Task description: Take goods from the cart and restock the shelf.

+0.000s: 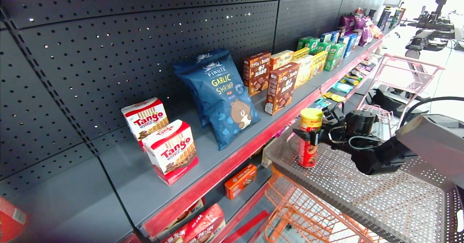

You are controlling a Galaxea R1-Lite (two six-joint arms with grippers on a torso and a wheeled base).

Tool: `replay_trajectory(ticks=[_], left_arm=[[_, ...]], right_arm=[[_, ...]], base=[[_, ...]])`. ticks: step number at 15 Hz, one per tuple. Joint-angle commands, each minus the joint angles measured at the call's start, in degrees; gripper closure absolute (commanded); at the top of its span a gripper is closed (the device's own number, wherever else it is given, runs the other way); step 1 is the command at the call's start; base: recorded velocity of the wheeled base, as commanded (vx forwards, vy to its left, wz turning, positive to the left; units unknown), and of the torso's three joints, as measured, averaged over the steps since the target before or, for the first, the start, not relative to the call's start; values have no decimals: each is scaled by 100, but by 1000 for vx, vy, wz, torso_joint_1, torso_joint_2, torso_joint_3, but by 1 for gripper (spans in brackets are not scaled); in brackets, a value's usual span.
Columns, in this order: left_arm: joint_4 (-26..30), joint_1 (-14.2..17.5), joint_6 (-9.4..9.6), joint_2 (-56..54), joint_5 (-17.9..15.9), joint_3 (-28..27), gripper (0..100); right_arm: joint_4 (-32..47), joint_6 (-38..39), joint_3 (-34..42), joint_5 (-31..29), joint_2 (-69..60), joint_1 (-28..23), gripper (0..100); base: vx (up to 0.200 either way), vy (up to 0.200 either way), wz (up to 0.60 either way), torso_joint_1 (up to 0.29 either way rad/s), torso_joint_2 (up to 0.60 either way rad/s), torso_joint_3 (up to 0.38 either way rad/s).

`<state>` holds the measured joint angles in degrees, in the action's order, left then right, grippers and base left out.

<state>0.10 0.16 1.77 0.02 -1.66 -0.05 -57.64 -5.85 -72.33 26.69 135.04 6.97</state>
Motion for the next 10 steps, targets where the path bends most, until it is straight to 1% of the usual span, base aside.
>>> replay_trajectory(ticks=[1,4,7,8,10], left_arm=[[-1,2,-1,-2,-1,-4,0],[-1,2,-1,-2,-1,-4,0],[-1,2,-1,-2,-1,-4,0],[-1,2,-1,-2,-1,5,0],[-1,2,-1,-2,-1,-4,0]], right_arm=[[-2,-4,-141,3,120,23,100],[-11,-21,-53,-23,49,41,100],[-46,-4,324,-76,-381,50,100],[-63,5,412,-164,-522,94,100],[24,84,667,-682,-997,287,100]], base=[[0,0,0,0,0,0],[0,0,0,0,0,0],[0,0,0,0,0,0],[0,0,0,0,0,0],[0,0,0,0,0,0]])
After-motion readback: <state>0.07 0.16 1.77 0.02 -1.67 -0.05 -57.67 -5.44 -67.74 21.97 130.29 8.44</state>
